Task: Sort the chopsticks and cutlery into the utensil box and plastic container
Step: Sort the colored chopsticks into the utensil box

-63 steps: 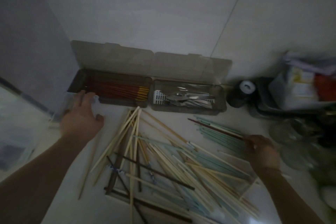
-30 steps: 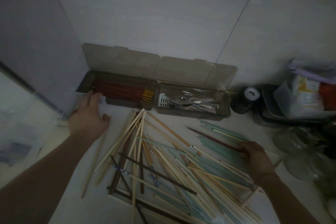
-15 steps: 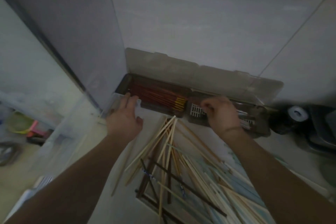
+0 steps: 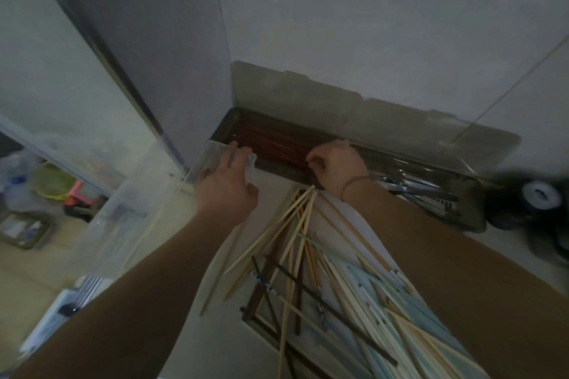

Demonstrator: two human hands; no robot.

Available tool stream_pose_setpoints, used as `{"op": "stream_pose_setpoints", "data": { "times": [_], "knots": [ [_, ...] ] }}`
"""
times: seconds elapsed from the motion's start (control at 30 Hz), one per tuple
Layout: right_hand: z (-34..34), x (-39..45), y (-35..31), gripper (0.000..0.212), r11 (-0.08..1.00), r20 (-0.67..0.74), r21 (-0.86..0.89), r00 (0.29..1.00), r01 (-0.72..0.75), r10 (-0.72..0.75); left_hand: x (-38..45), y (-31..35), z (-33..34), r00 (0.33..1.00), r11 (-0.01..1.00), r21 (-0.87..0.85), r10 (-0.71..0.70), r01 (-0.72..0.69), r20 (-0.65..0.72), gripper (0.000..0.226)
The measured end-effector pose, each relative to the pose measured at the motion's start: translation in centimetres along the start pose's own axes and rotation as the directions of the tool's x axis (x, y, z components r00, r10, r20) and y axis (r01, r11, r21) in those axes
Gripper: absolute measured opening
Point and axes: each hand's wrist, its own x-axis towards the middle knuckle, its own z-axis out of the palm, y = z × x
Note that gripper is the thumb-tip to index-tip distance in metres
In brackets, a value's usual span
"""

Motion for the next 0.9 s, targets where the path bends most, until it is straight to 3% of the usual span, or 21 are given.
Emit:
{"op": "stream_pose_setpoints", "data": {
  "times": [0.1,0.27,0.57,0.7,0.8,0.9],
  "knots": [
    [-1.2,-4.5,0.3,0.015,0.991,-0.24,0.093,0.968,0.099,-0.075,0.0,-0.1,0.3,1.0,1.0,-0.016,0.014,-0.014,-0.027,0.07],
    [-0.6,-14.9,1.2,0.027,0.999,-0.039,-0.019,0.998,0.045,-0.046,0.0,-0.3,0.5,0.999,0.999,-0.041,0.02,-0.021,-0.032,0.07],
    [1.7,-20.7,1.6,0.027,0.981,-0.019,-0.119,0.988,-0.156,0.155,0.0,0.0,0.0,1.0,0.998,-0.058,-0.005,0.005,0.003,0.068],
    [0.3,-18.5,-0.1,0.027,0.98,-0.102,0.1,0.978,-0.173,0.183,0.0,0.0,-0.1,0.999,0.998,-0.055,-0.022,0.024,0.025,0.067],
    [-1.8,-15.0,-1.3,0.015,0.853,-0.106,0.426,0.919,-0.303,0.38,0.1,-0.1,-0.1,1.0,0.999,-0.048,-0.022,0.022,0.011,0.067],
    [-3.2,-10.9,-1.3,0.028,0.798,-0.216,0.55,0.882,-0.245,0.42,0.0,-0.1,0.1,1.0,0.999,-0.041,-0.018,0.018,0.002,0.067]
  ]
}}
